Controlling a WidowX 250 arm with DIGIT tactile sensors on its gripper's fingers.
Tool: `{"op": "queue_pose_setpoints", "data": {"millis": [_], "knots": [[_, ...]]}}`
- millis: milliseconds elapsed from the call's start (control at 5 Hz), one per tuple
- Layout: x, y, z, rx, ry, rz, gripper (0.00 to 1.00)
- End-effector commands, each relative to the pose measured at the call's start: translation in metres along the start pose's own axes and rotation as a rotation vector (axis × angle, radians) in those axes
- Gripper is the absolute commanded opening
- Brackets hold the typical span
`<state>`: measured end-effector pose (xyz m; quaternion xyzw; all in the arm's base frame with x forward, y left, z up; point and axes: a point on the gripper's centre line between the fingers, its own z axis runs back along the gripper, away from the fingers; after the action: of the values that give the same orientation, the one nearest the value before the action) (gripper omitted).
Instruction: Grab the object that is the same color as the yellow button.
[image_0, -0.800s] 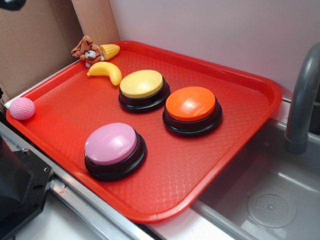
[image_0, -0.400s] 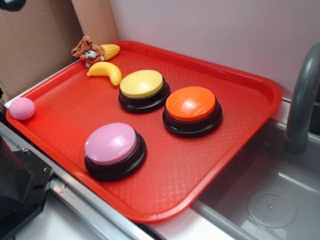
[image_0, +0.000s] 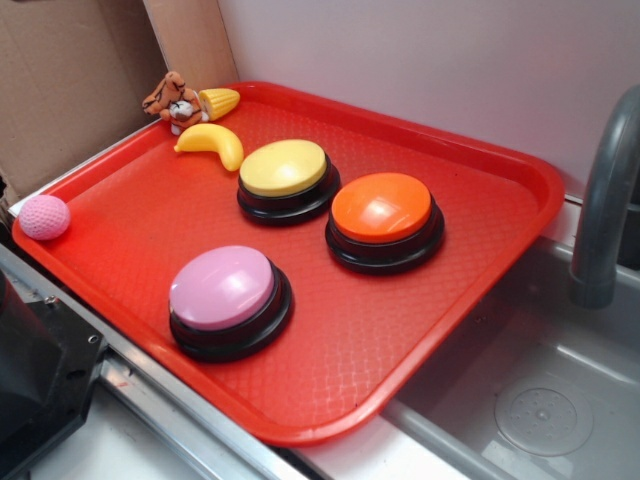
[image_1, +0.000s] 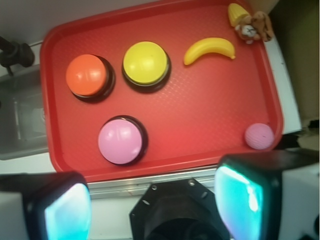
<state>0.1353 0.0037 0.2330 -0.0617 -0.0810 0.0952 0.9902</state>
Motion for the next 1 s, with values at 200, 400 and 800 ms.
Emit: {"op": "queue_pose_setpoints", "data": {"millis": [200,400,800], "knots": [[0.034,0.015,-0.012,0.012,-0.079,0.188,1.0],[0.043,0.021,-0.022,0.034,-0.1,0.265,1.0],[0.075,0.038,-0.046,0.117,-0.165,0.441,1.0]]}}
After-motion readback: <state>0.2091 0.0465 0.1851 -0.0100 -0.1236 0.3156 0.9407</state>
